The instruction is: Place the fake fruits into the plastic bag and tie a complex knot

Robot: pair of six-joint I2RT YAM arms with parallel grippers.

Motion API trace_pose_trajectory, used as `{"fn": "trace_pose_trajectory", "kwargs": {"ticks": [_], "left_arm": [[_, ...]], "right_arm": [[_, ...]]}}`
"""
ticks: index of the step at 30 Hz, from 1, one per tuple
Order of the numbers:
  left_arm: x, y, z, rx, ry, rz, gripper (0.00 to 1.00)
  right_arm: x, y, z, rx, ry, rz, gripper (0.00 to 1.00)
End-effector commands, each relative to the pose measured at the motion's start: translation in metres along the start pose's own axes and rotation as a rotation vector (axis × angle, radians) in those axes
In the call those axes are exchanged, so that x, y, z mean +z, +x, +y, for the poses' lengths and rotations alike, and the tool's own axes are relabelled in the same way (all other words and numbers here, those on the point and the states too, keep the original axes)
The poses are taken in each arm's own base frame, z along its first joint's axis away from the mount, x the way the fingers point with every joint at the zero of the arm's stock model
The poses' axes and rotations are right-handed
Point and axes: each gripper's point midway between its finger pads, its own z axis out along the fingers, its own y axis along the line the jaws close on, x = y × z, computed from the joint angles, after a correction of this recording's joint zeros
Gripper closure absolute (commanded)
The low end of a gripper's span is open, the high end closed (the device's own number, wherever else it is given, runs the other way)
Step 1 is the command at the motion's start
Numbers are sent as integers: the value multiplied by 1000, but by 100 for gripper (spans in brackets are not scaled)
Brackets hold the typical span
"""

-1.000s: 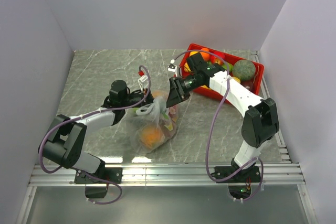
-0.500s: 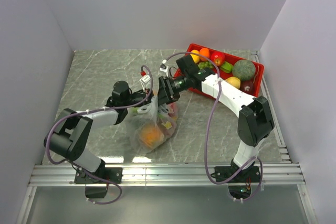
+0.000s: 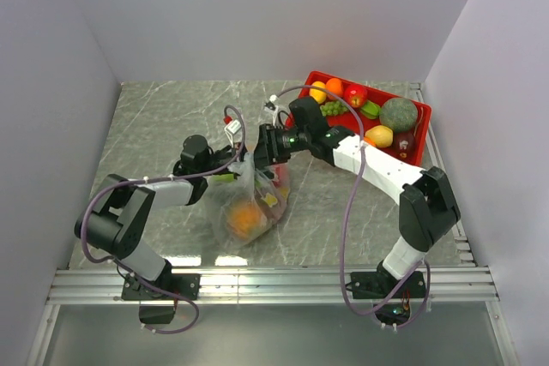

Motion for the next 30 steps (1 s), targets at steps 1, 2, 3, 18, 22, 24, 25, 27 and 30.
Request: {"fn": "trace_pose_trajectory", "kwargs": {"ticks": [1,2,3,18,22,24,25,27,30], "left_arm": [[7,2,-33,110,134,34,100],[5,5,-32,121,140,51,100],[4,6,-32,126,134,52,100],[1,1,-31,181,117,38,100],[0,3,-31,181,116,38,100],[0,2,-33,183,119,38,100],[0,3,-32,182,118,39,100],[1,4,-33,187,124,46,100],[1,5,-33,196,125,55,100]], "right_arm": [[9,-58,19,-151,-2,-210,52],[9,-64,28,-167,-27,-208,45],[11,-65,30,-173,-38,-184,40],[-68,8,18,-268,-8,128,4],[-75,24,14,-224,-24,210,4],[-78,30,7,-208,-29,229,15],[-80,38,5,-172,-47,236,21],[-79,30,2,-140,-48,186,42],[-72,24,0,-109,-54,156,59]]}}
